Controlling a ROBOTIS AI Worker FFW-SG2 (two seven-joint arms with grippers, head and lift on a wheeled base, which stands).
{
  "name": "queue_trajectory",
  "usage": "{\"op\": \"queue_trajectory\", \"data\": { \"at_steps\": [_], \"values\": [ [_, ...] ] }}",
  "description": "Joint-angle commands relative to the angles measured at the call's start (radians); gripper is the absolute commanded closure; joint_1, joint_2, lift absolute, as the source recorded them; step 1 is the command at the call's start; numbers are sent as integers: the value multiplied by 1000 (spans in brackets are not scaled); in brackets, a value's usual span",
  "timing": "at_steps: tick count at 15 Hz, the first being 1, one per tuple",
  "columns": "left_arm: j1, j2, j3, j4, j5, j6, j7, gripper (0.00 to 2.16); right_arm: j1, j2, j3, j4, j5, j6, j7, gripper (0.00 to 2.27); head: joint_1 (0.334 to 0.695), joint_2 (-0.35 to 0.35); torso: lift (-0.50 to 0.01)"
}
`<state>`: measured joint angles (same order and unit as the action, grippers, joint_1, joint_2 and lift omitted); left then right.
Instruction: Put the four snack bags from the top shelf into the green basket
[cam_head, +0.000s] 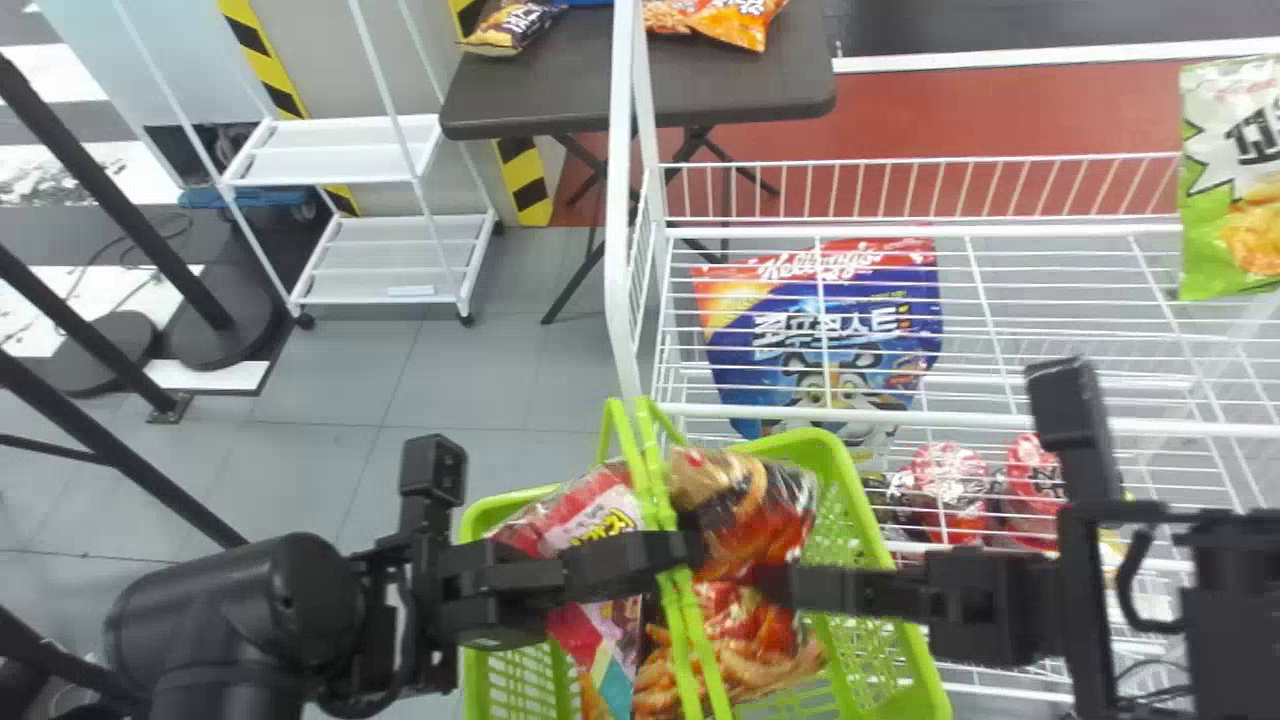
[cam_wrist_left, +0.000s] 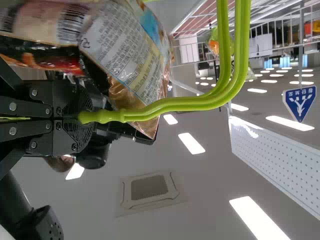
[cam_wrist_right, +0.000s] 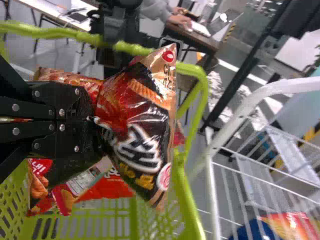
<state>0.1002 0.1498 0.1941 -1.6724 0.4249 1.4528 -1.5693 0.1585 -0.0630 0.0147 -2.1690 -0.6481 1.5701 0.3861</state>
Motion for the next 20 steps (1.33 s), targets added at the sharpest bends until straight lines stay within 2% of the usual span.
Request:
{"op": "queue_trajectory", "data": {
  "at_steps": [1, 2, 3, 4, 6, 8, 11, 13, 15, 20],
  "values": [
    [-1, -1, -12, -10, 12, 16, -11, 2148, -22, 0, 85, 58, 81, 2, -1, 2250, 695, 184, 0],
    [1, 1, -8, -10, 14, 19, -11, 2148, -27, -3, 111, 57, 123, 2, -6, 1986, 695, 193, 0],
    [1, 1, -4, -10, 14, 22, -11, 2148, -27, -5, 120, 34, 173, 2, -7, 1052, 695, 205, 0],
    [3, 1, -1, -10, 14, 22, -11, 2148, -25, -8, 122, 8, 208, 2, -7, 19, 695, 207, 0],
    [4, 1, 2, -10, 12, 22, -11, 2148, -16, -11, 76, -67, 232, 2, -7, -2, 695, 194, 0],
    [4, 1, 1, -10, 12, 19, -11, 2148, -2, -11, -16, -120, 208, 2, 4, 56, 695, 169, 0],
    [6, 1, 2, -10, 12, 19, -11, 2148, -10, -8, -193, -150, 174, -25, 7, 63, 695, 80, 0],
    [10, 4, 5, -9, 12, 19, -11, 2148, -33, -8, -228, -94, 329, -350, -9, 60, 695, 13, 0],
    [15, 2, 10, -9, 12, 19, -11, 2148, -89, -9, -249, 57, 493, -666, -41, 49, 695, -105, 0],
    [26, 2, 16, -4, 12, 13, -11, 2148, -295, -14, -340, 505, 696, -1135, -95, 39, 695, -282, 0]
  ]
}}
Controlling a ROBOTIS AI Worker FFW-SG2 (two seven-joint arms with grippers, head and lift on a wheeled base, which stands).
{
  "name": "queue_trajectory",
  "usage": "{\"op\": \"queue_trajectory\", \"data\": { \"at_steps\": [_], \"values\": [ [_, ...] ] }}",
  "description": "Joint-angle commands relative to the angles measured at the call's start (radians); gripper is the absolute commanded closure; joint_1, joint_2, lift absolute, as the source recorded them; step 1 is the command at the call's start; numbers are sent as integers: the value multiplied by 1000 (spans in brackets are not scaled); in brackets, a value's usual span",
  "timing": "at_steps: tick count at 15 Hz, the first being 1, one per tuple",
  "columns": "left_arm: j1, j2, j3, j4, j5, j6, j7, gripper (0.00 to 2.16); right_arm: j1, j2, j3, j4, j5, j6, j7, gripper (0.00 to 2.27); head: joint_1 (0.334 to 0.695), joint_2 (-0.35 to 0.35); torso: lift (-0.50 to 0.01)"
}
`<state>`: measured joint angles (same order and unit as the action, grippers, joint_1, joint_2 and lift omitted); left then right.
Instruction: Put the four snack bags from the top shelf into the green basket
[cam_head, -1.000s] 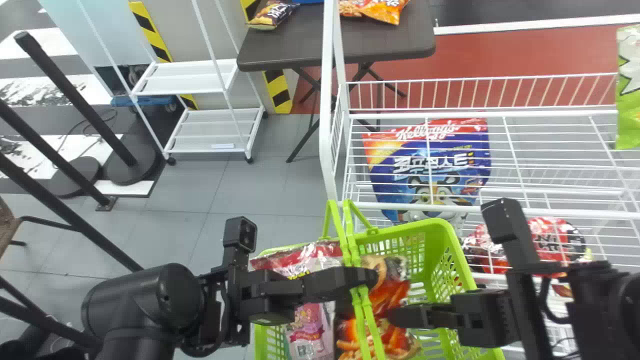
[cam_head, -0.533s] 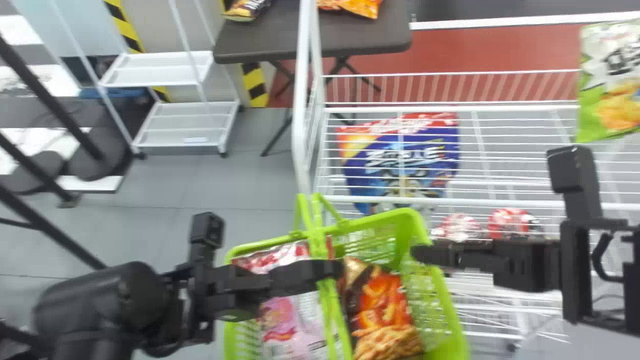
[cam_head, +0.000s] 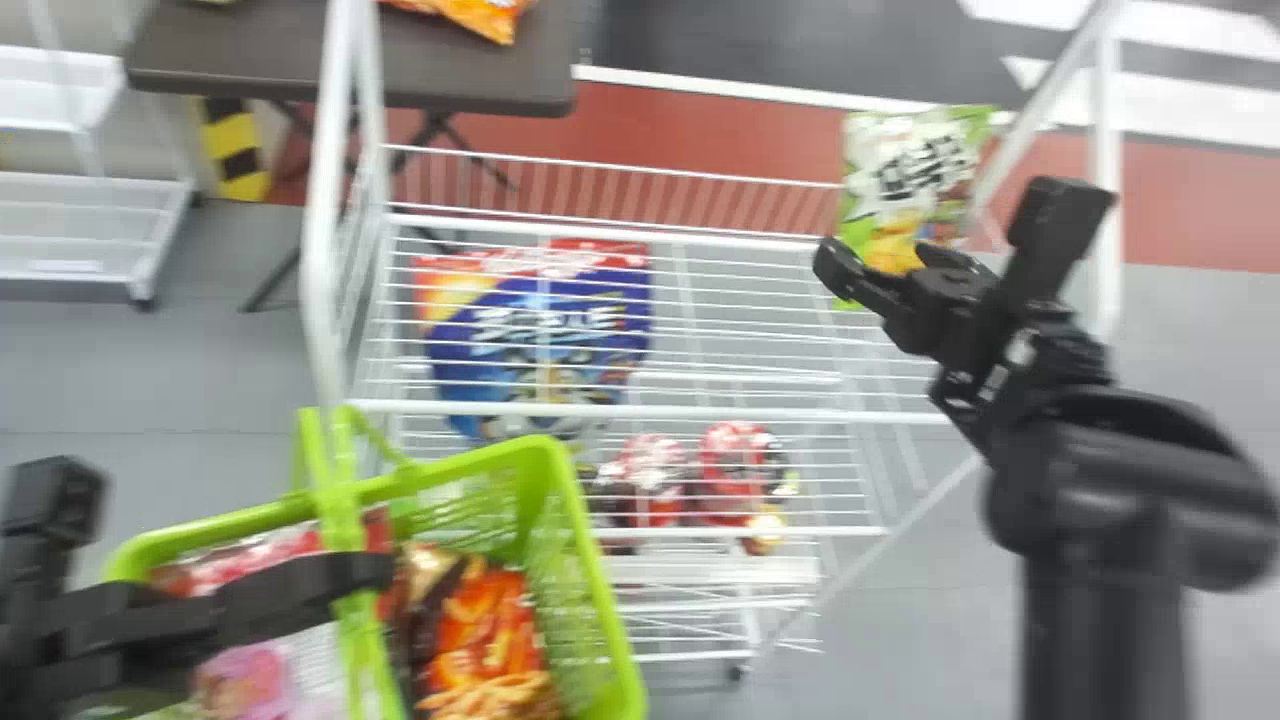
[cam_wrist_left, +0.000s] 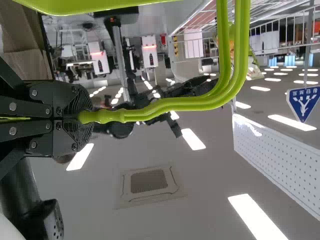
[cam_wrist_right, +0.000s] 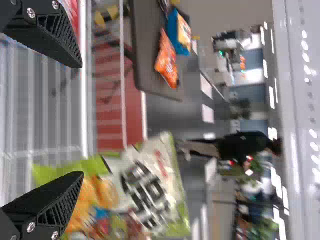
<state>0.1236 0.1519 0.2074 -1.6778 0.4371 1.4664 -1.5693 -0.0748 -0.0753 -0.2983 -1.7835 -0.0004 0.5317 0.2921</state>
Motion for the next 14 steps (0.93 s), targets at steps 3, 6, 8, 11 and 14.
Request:
{"op": "queue_trajectory", "data": {
  "at_steps": [3, 6, 8, 11, 14],
  "values": [
    [4, 0, 3, 7, -1, -7, -11, 2148, -186, -43, -47, 366, 94, -216, -34, 43, 695, -327, 0],
    [4, -2, 3, 10, -5, -13, -11, 2148, -287, -52, -45, 578, 151, -330, -50, 43, 695, -350, 0],
    [2, -2, 3, 10, -5, -16, -11, 2148, -344, -60, -35, 678, 188, -342, -83, 43, 695, -350, 0],
    [2, 0, 4, 12, -6, -16, -11, 2148, -427, -64, -31, 805, 247, -321, -103, 73, 695, -350, 0],
    [2, 0, 3, 12, -11, -16, -11, 2148, -462, -73, -24, 842, 255, -259, -102, 836, 695, -350, 0]
  ]
}}
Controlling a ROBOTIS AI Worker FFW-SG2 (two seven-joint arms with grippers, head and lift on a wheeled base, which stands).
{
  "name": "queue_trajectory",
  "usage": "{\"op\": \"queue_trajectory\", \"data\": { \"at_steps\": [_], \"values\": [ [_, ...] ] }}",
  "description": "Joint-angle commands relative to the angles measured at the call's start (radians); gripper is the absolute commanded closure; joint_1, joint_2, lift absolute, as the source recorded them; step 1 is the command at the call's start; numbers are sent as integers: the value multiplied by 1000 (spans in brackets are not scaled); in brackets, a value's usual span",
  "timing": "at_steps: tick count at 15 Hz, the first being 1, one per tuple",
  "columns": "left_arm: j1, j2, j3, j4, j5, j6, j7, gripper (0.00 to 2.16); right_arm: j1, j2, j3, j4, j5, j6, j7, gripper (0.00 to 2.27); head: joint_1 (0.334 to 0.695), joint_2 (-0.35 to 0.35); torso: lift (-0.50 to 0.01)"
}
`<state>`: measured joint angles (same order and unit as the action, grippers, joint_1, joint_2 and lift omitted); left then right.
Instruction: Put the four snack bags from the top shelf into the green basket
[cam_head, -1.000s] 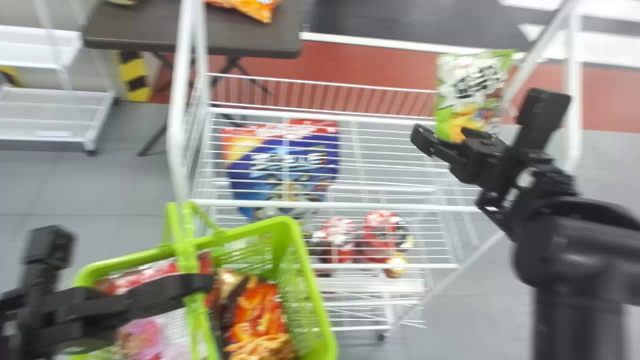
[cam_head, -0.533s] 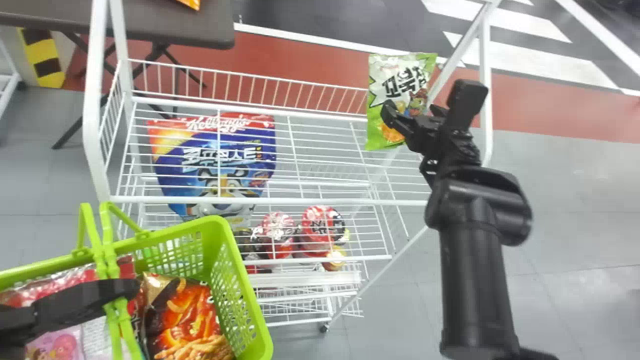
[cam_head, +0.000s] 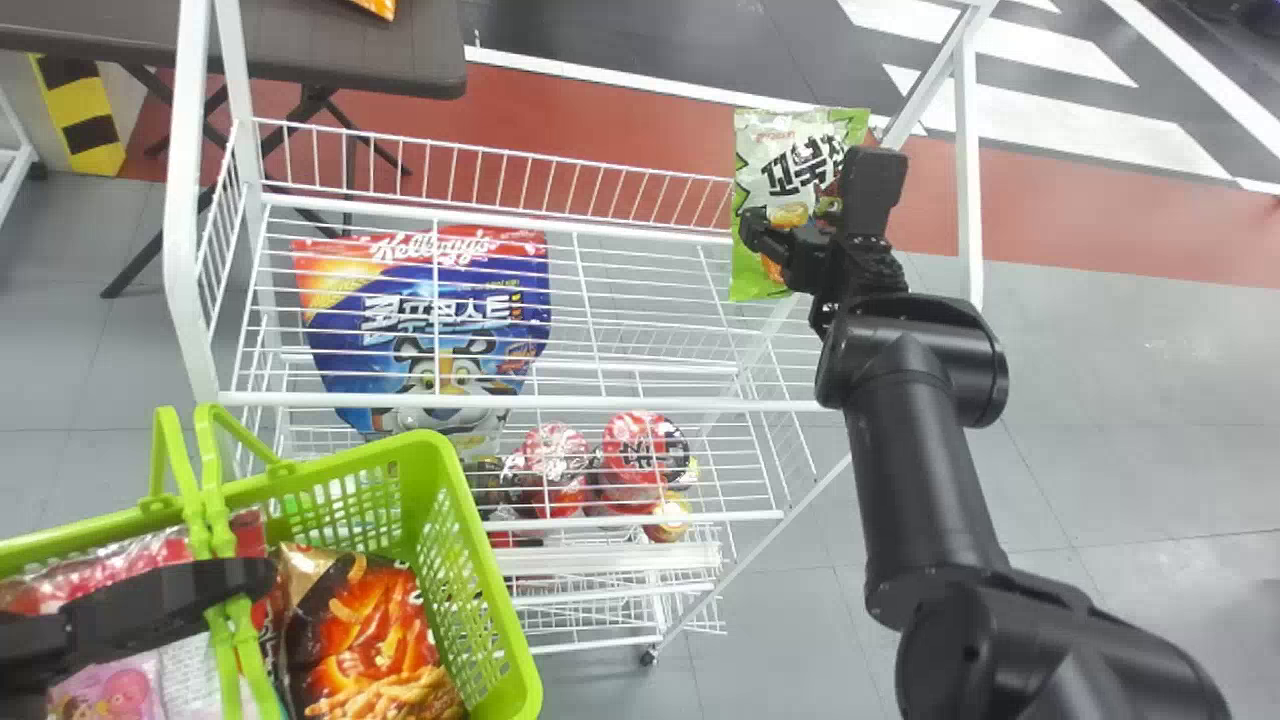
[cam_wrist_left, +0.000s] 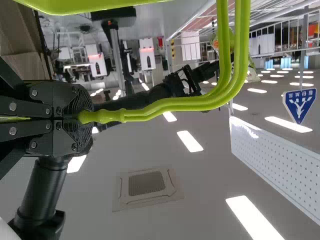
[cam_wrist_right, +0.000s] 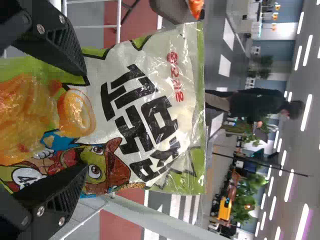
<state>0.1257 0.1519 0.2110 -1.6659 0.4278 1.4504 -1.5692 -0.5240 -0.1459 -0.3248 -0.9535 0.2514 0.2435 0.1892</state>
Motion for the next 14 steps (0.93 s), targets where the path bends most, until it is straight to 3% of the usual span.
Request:
{"op": "queue_trajectory", "data": {
  "at_steps": [1, 2, 9, 14],
  "values": [
    [0, 0, -1, 0, -1, 0, -11, 2148, -13, -4, 4, 12, -1, 60, 1, 1575, 695, -350, 0],
    [-1, 2, -1, 0, -1, 0, -11, 2148, -7, -3, 4, 2, -14, 81, -1, 2240, 695, -350, 0],
    [-1, 3, -1, 2, -1, 0, -11, 2148, 122, 2, -27, -240, -162, 124, 1, 2260, 695, -350, 0],
    [-1, 2, -1, 9, 0, 0, -11, 2148, 332, 15, 27, -714, -396, 431, 22, 2260, 695, -350, 0]
  ]
}}
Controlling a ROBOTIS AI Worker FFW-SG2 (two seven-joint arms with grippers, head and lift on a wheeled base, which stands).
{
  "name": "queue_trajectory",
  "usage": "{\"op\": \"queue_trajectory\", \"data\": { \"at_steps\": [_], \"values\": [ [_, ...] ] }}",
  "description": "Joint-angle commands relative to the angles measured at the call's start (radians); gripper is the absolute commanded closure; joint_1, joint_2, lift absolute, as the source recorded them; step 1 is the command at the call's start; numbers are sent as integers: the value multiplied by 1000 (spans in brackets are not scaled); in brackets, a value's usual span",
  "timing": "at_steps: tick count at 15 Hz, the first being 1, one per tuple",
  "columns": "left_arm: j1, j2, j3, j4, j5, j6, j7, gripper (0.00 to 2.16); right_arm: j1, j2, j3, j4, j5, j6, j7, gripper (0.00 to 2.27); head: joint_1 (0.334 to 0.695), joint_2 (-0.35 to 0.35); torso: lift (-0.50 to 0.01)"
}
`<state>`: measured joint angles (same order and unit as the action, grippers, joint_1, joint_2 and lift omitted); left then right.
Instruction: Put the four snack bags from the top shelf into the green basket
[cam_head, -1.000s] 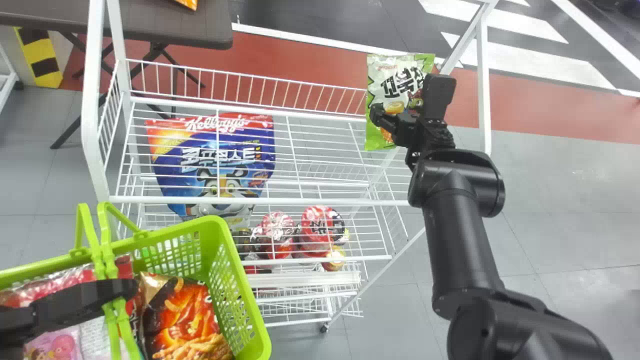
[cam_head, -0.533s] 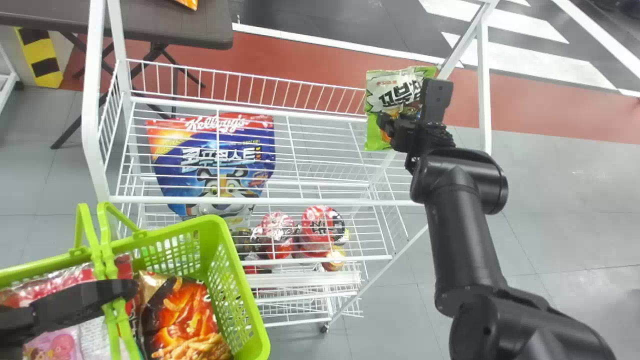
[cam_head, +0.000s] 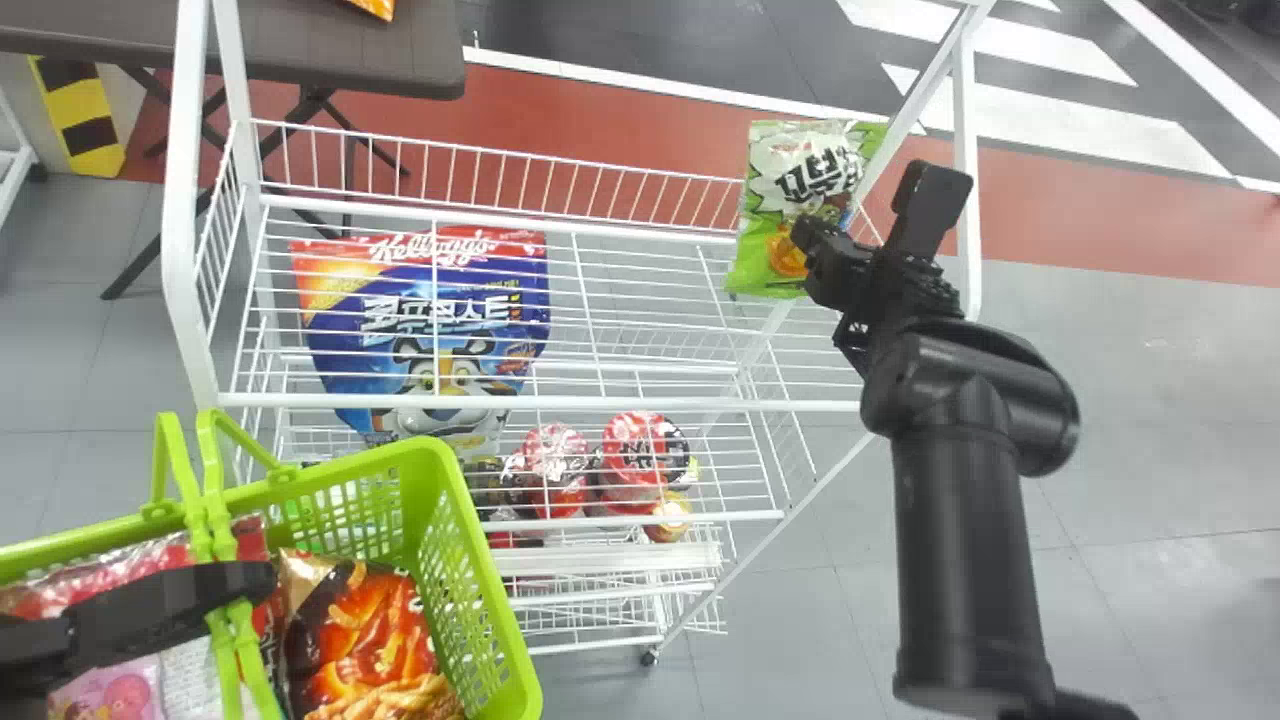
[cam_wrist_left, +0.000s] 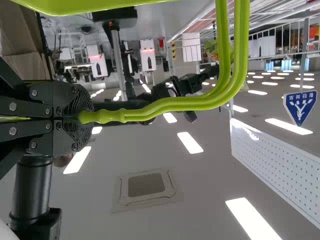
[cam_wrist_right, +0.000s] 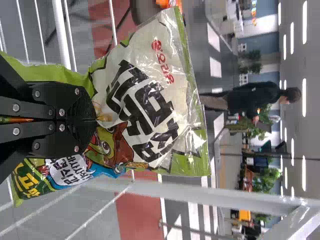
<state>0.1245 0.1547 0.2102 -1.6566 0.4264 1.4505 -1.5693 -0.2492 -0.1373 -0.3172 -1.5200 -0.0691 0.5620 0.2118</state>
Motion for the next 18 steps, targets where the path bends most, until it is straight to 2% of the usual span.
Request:
{"op": "queue_trajectory", "data": {
  "at_steps": [1, 6, 7, 9, 12, 14, 18],
  "values": [
    [1, -1, 0, 0, 2, 0, -11, 2148, 90, 12, 23, -239, -132, 198, 4, 2260, 695, -350, 0],
    [3, -3, 9, 1, 5, 0, -11, 2148, 261, 18, 76, -638, -414, 714, 14, 2256, 695, -233, 0],
    [3, -3, 8, 3, 5, 0, -11, 2148, 289, 18, 79, -687, -482, 809, 15, 2260, 695, -180, 0],
    [3, -3, 8, 3, 5, -3, -11, 2148, 335, 19, 87, -750, -600, 931, 17, 2260, 695, -128, 0],
    [0, -4, 5, 4, -2, -12, -11, 2148, 373, 41, 93, -818, -733, 1010, 15, 2260, 695, -45, 0],
    [-9, -7, 8, 4, 6, -12, -11, 2148, 381, 45, 125, -818, -773, 1010, 15, 2260, 695, 16, 0],
    [-20, -9, 2, -2, 23, 0, -11, 2148, 389, 59, 231, -750, -758, 1010, -2, 2260, 695, 95, 0]
  ]
}}
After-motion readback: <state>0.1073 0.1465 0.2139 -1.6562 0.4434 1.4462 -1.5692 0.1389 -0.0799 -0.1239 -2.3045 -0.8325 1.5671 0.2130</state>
